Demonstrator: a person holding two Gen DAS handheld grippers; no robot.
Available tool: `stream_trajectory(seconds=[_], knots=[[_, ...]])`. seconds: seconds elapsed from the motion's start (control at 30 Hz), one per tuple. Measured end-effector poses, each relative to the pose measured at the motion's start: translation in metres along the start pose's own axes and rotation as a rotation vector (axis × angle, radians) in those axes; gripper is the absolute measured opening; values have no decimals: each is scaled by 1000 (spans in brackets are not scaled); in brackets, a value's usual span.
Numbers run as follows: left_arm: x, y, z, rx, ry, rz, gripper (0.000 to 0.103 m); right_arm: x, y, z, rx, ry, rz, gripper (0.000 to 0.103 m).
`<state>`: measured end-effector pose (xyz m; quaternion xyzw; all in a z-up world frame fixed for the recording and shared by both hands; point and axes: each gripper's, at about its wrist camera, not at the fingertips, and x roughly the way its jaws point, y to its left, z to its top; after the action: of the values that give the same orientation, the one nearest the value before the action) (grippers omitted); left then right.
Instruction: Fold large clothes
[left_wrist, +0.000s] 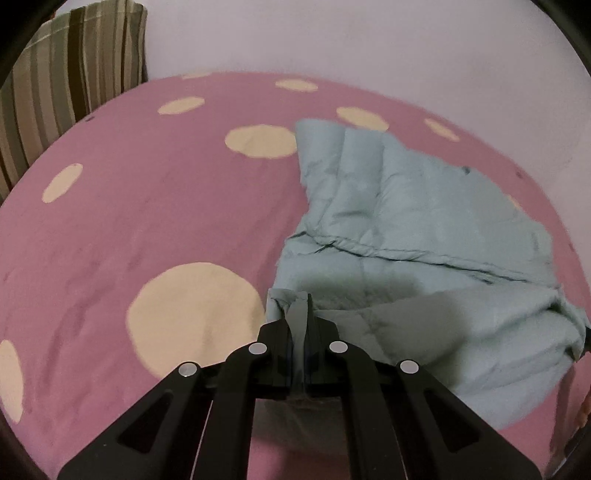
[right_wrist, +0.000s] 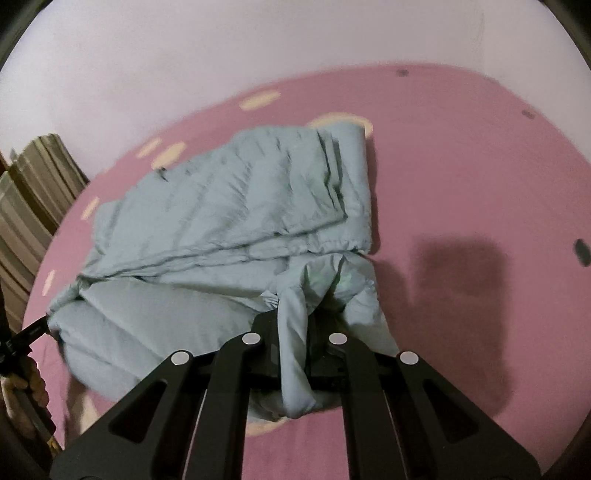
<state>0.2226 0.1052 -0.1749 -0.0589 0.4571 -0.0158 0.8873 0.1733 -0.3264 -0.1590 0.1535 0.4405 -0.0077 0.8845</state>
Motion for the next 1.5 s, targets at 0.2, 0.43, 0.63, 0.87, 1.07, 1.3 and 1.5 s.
stream_trajectory(seconds=[0.2,0.43,0.63,0.87,1.07,1.3,1.5], knots=[[18,-3,0,40,3,-12,4,34,-2,-2,-1,48,-21,7],[-11,8,14,-13,-71,-89,30,17,-2,7,-1,17,-11,28],[-52,29,25,-61,-222,-68,69,-20,-12,15,26,-68,1,51],[-57,46,4,-25,-193,-70,69,-61,-25,5,19,-156,-42,57],[-54,50,-20,-2,-162,-113,69,-61,-28,-12,-24,-135,-46,57],[-40,36,-5,28,-147,-152,69,-45,-19,-4,-59,-126,-10,57],[-14,18,17,90,-100,-212,69,-17,-11,21,-110,-114,23,66]])
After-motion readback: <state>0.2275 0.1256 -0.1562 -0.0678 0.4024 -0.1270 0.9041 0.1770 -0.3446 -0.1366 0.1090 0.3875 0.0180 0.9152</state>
